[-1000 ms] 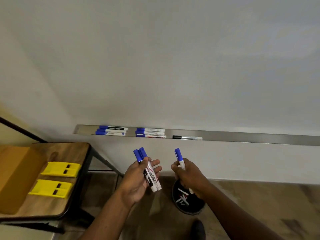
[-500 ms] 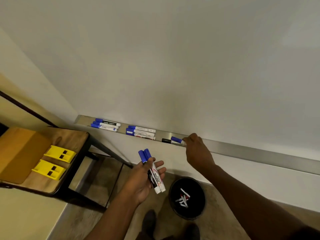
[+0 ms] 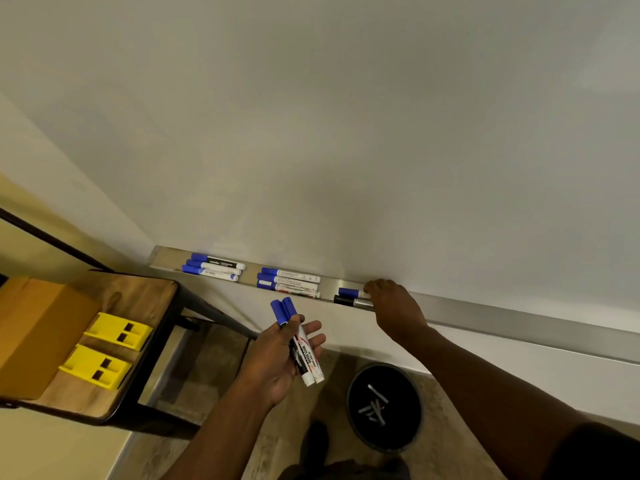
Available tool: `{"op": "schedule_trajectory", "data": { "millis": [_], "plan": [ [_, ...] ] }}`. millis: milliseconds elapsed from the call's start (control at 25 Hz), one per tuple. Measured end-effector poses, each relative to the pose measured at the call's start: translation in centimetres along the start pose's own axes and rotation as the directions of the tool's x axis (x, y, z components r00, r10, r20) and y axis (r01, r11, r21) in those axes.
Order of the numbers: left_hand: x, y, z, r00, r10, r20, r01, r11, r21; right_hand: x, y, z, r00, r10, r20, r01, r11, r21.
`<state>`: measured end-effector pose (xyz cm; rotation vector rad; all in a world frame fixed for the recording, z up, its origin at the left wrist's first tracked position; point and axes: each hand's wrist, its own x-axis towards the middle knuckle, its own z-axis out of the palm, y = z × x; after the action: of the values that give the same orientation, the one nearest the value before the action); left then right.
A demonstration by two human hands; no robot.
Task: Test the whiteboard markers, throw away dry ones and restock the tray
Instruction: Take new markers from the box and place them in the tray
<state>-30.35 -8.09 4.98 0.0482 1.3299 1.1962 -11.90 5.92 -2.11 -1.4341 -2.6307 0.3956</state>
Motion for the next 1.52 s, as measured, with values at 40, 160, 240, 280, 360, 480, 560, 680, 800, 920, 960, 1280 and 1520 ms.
{"op": "schedule_trajectory", "data": {
  "millis": [40,160,240,280,360,480,560,680,800,920,960,1280,1520],
  "plan": [
    [0.4,0.1,0.0,1.0,-0.007,0.007,0.007,1.0,0.008,0.0,0.1,0.0,1.0,0.002,-0.008,-0.002,1.0,0.004],
    [1.4,0.2,0.4,0.999,-0.033,0.034,0.032,0.999,0.02,-0.3,0.0,0.1,0.999,0.014,-0.042,-0.013,1.0,0.018],
    [1.8,0.2,0.8,0.997,-0.049,0.055,0.048,0.999,0.011,-0.6,-0.1,0.5,0.999,0.003,-0.034,-0.003,1.0,0.014],
    [1.9,0.2,1.0,0.997,-0.054,0.061,0.054,0.999,0.004,-0.7,-0.1,0.5,0.999,-0.005,-0.041,0.005,1.0,0.006],
    [2.2,0.3,1.1,0.996,-0.061,0.065,0.062,0.998,-0.01,-0.8,-0.2,0.3,0.998,-0.018,-0.052,0.017,1.0,-0.02],
    [2.7,0.3,1.3,0.997,-0.046,0.056,0.046,0.999,0.006,-1.3,-1.2,-0.3,0.995,-0.002,-0.097,0.002,1.0,0.002],
    [2.8,0.1,1.8,0.997,-0.041,0.06,0.04,0.999,0.024,-2.1,-3.6,-2.1,0.993,0.114,-0.041,-0.097,0.951,0.294],
    [2.7,-0.5,2.9,0.995,-0.05,0.089,0.047,0.998,0.029,-3.3,-6.8,-3.8,0.954,0.132,0.271,-0.275,0.75,0.602],
    [2.7,-0.8,3.7,0.99,-0.051,0.13,0.047,0.998,0.04,-3.9,-7.3,-3.8,0.917,0.172,0.359,-0.387,0.597,0.703],
    [3.2,-0.7,4.1,0.997,-0.032,0.066,0.026,0.996,0.088,-3.7,-5.6,-3.8,0.927,0.238,0.29,-0.375,0.639,0.672],
    [3.4,-0.6,4.1,0.999,-0.031,0.045,0.027,0.995,0.096,-3.4,-4.8,-3.8,0.944,0.267,0.195,-0.331,0.724,0.606],
    [4.2,-0.5,2.4,0.996,-0.083,0.019,0.081,0.993,0.087,-0.4,0.5,-0.7,0.969,-0.125,-0.215,0.074,0.97,-0.234],
    [4.1,-0.5,2.0,0.996,-0.092,0.019,0.09,0.993,0.082,-0.5,0.5,0.4,0.96,-0.142,-0.242,0.082,0.967,-0.242]
  ]
}}
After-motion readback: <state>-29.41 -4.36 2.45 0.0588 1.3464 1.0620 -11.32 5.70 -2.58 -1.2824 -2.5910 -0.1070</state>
